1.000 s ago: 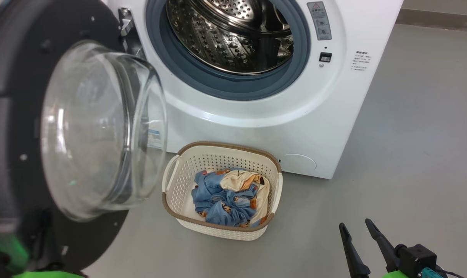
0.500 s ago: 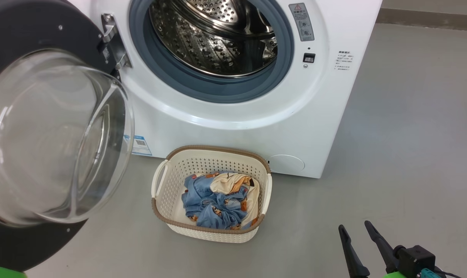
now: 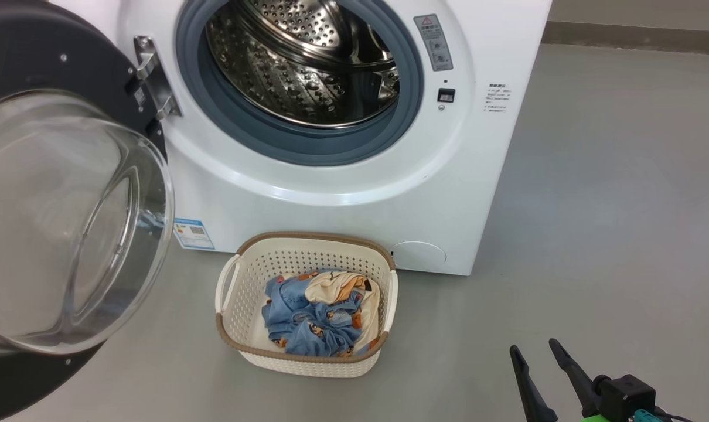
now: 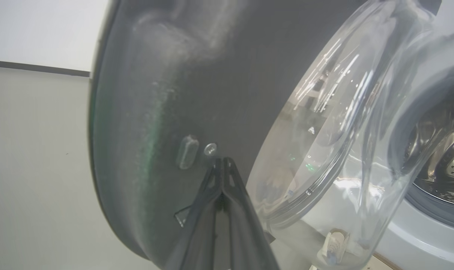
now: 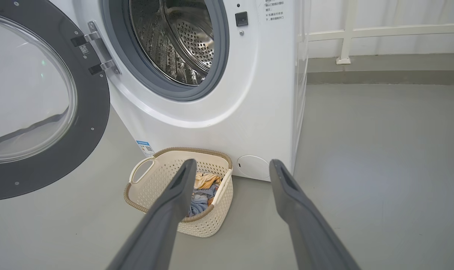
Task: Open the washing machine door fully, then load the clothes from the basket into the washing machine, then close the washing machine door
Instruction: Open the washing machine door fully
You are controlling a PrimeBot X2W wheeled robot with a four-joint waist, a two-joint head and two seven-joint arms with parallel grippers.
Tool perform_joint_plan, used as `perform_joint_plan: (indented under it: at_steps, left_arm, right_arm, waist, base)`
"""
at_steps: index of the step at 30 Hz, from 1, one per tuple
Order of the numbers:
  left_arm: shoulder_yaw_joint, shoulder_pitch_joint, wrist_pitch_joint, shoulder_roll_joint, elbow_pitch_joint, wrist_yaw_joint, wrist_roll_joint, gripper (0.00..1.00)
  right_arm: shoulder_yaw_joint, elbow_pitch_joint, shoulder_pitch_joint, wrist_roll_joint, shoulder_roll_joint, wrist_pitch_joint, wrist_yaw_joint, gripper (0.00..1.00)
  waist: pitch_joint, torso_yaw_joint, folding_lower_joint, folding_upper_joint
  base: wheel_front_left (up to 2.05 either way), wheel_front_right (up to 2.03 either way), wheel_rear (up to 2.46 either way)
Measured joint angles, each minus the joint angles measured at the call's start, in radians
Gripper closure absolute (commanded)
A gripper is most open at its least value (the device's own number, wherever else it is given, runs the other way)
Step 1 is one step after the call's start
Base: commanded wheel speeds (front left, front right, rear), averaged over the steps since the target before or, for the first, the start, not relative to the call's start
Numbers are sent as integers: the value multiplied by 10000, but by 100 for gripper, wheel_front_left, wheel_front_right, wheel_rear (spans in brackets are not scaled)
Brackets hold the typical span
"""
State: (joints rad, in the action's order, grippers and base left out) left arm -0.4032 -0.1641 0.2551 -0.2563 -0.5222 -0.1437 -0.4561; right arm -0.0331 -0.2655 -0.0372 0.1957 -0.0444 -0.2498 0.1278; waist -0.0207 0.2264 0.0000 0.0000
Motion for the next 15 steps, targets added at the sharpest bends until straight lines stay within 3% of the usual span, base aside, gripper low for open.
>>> perform_joint_plan:
  at_steps: [5,11,13,15]
  left_arm:
    - [-499,30,0,282,284,251,127,100]
    - [-968,629,2,882,1662,667,247,97]
    - [-961,960,2,1124,2165,727,353,70]
    - [-945,1299,2,1388,2790,788,485,52]
  right_arm:
    - [-33,-4,-1,4,0,0,0,0]
    - [-159,-6,-2,23,2,0,0,0]
    - [-159,-6,-2,33,0,0,0,0]
    - [-157,-4,-2,35,0,0,0,0]
  waist:
    - [73,-173,0,0]
    - [104,-366,0,0]
    - [100,-438,0,0]
    - [95,-500,0,0]
  base:
    - [0,0,0]
    - [0,0,0]
    - [0,0,0]
    - [0,0,0]
